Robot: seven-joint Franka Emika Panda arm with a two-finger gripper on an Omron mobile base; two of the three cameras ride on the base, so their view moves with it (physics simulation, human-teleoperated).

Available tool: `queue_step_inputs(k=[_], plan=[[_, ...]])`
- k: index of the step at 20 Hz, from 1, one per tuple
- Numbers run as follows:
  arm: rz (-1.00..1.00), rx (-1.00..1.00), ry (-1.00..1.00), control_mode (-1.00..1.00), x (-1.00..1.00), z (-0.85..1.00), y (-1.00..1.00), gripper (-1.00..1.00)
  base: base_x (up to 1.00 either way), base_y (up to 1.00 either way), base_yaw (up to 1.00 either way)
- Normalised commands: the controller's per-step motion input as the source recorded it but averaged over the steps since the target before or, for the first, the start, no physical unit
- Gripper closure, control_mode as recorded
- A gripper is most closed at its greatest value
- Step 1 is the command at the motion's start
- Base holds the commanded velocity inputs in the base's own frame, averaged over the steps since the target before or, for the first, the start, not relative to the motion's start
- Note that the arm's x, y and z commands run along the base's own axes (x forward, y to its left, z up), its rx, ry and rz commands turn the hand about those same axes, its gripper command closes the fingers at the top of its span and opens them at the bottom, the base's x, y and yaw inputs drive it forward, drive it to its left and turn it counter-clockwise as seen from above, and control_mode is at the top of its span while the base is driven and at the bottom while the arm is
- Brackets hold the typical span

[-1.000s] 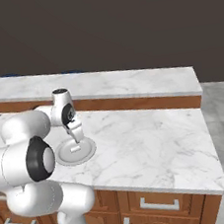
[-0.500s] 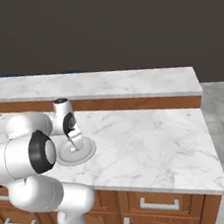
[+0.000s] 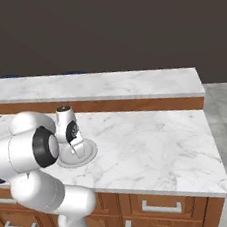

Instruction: Pick up the marshmallow and place it in the cup of hot chocolate on the dining counter.

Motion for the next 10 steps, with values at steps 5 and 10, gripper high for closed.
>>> queue_step_inputs(k=[5, 10], plan=[[-0.04, 0.0, 0.01, -1.0, 0.07, -0.25, 0.02, -1.0, 0.0, 0.0, 0.0], [-0.03, 0.0, 0.01, -1.0, 0.13, -0.19, 0.03, -1.0, 0.0, 0.0, 0.0]])
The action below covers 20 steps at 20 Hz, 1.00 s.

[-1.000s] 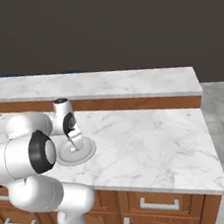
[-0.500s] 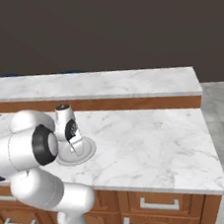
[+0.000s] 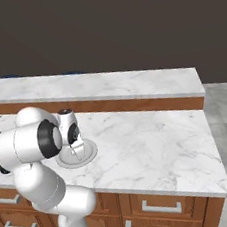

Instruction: Pick up the marshmallow and place it in the cup of hot chocolate on the dining counter.

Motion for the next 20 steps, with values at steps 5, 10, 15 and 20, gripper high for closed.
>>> queue_step_inputs(k=[5, 10, 15, 20], plan=[[-0.01, 0.0, 0.01, -1.0, 0.05, -0.16, 0.0, 1.0, 0.0, 0.0, 0.0], [0.0, 0.0, 0.0, -1.0, 0.0, -0.01, 0.0, 1.0, 0.0, 0.0, 0.0], [0.0, 0.0, 0.0, -1.0, 0.0, 0.0, 0.0, 1.0, 0.0, 0.0, 0.0], [0.0, 0.0, 0.0, -1.0, 0.0, -0.01, 0.0, 1.0, 0.0, 0.0, 0.0]])
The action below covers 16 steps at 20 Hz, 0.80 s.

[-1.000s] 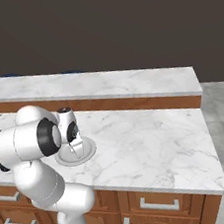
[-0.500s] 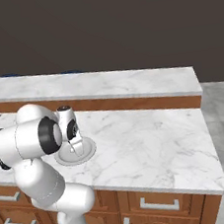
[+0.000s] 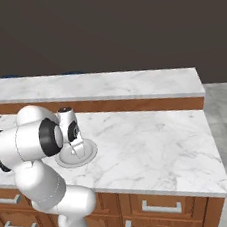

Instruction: Pick up the marshmallow and place it in the cup of hot chocolate on the dining counter.

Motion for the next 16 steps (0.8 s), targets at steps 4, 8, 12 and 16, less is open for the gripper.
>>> queue_step_inputs(k=[4, 8, 12, 16], plan=[[0.0, 0.0, 0.0, -1.0, -0.02, -0.16, 0.0, 1.0, 0.0, 0.0, 0.0], [0.1, 0.06, 0.0, -1.0, -0.02, 0.58, -0.14, 1.0, 0.0, 0.0, 0.0], [0.16, 0.0, 0.0, -1.0, -0.21, 1.0, -0.15, 1.0, 0.0, 0.0, 0.0], [0.24, -0.01, 0.0, -1.0, -0.06, 1.0, -0.06, 1.0, 0.0, 0.0, 0.0]])
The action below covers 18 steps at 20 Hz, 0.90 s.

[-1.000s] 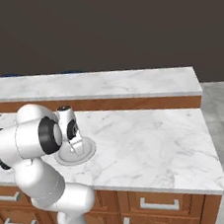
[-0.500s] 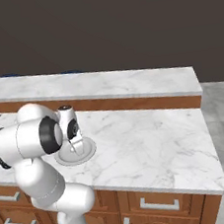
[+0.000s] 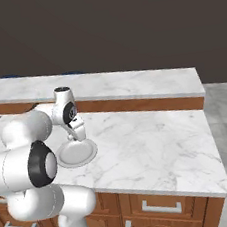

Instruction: Pick up the marshmallow and place it in the cup of hot chocolate on the dining counter.

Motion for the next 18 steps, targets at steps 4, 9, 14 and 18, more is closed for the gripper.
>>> queue_step_inputs(k=[4, 9, 14, 18], plan=[[0.33, 0.0, 0.0, -1.0, -0.09, 0.97, -0.15, 1.0, 0.0, 0.0, 0.0], [0.37, -0.05, 0.02, -1.0, -0.16, 0.83, -0.17, 1.0, 0.0, 0.0, 0.0], [0.41, -0.05, 0.0, -1.0, -0.43, 0.27, -0.36, 1.0, 0.0, 0.0, 0.0], [0.33, 0.0, -0.07, -1.0, -0.35, 0.42, -0.47, 1.0, 0.0, 0.0, 0.0]])
